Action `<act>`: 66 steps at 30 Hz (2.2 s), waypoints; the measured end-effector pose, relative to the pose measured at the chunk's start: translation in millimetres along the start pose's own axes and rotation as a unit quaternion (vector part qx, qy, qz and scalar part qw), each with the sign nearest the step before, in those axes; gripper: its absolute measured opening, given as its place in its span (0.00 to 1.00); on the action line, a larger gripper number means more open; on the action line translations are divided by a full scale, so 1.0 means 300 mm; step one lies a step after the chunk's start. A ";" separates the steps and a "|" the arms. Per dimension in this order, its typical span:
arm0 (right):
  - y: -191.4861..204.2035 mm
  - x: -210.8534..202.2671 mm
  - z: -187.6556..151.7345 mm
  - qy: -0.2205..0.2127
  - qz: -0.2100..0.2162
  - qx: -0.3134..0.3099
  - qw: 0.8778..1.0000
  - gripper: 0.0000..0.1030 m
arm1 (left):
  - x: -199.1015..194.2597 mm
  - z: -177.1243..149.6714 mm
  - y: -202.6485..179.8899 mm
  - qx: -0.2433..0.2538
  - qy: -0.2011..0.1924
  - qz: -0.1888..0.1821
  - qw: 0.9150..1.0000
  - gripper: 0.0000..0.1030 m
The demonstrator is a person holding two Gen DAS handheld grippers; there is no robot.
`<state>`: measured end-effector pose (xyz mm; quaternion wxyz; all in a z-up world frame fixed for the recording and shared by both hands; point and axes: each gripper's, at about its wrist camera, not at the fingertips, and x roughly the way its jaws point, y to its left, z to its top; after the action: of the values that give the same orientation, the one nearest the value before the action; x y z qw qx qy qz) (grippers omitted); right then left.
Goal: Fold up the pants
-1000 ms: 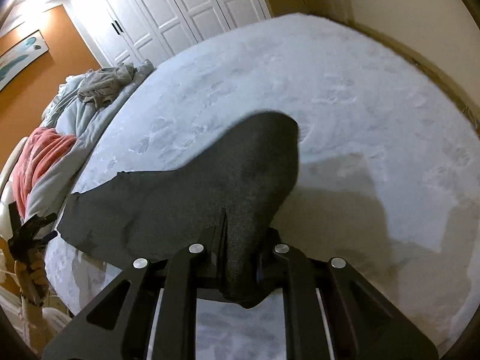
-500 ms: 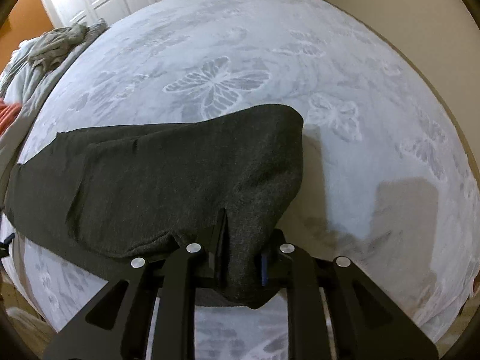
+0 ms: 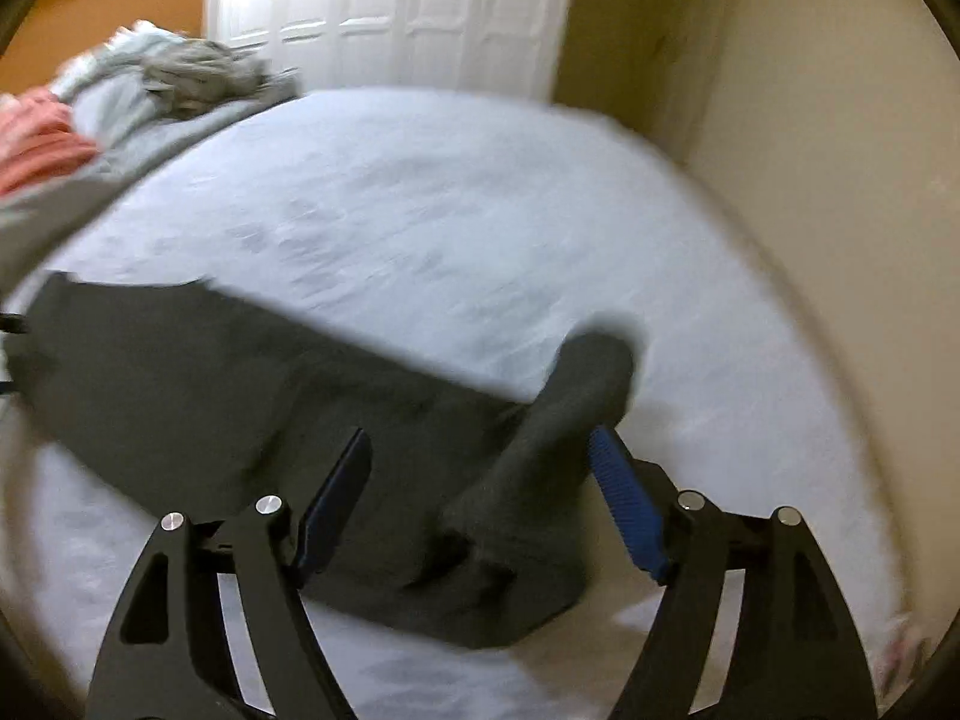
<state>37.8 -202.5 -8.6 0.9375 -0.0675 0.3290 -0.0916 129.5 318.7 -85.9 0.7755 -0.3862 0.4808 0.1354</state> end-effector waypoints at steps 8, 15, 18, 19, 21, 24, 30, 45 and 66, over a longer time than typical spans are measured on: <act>-0.195 -0.116 0.033 -0.091 -0.046 0.092 0.991 0.74 | 0.004 0.005 0.005 0.017 0.004 0.002 1.000 0.83; 0.264 0.135 -0.042 0.080 0.190 -0.008 0.979 0.74 | 0.022 0.001 -0.035 0.022 -0.007 0.018 1.000 0.83; 0.352 0.248 -0.068 0.114 0.157 -0.050 0.980 0.44 | 0.021 -0.002 -0.034 0.025 -0.008 0.020 0.999 0.83; 0.334 0.278 -0.069 0.113 0.167 -0.030 0.979 0.30 | 0.020 -0.004 -0.032 0.027 -0.007 0.019 0.999 0.83; 0.280 0.274 -0.045 0.114 0.162 -0.004 0.980 0.10 | 0.019 -0.005 -0.034 0.030 -0.005 0.018 0.999 0.83; 0.227 0.179 0.046 0.062 0.196 0.040 0.978 0.10 | 0.019 -0.002 -0.032 0.026 -0.004 0.015 1.000 0.83; 0.434 0.191 -0.017 0.098 0.271 -0.033 0.957 0.27 | 0.019 -0.011 -0.043 0.009 -0.016 0.020 1.000 0.83; -0.341 0.078 0.041 0.004 0.059 0.151 0.987 0.75 | -0.249 -0.189 -0.330 0.157 -0.063 -0.161 0.972 0.04; -0.054 0.122 -0.043 0.076 0.215 0.102 0.968 0.83 | -0.329 -0.801 -0.640 0.492 -0.216 -0.069 0.841 0.89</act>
<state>55.6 -227.0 -37.8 0.9095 0.1077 0.3946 0.0745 37.6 31.7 30.6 0.9549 0.0531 0.2769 -0.0929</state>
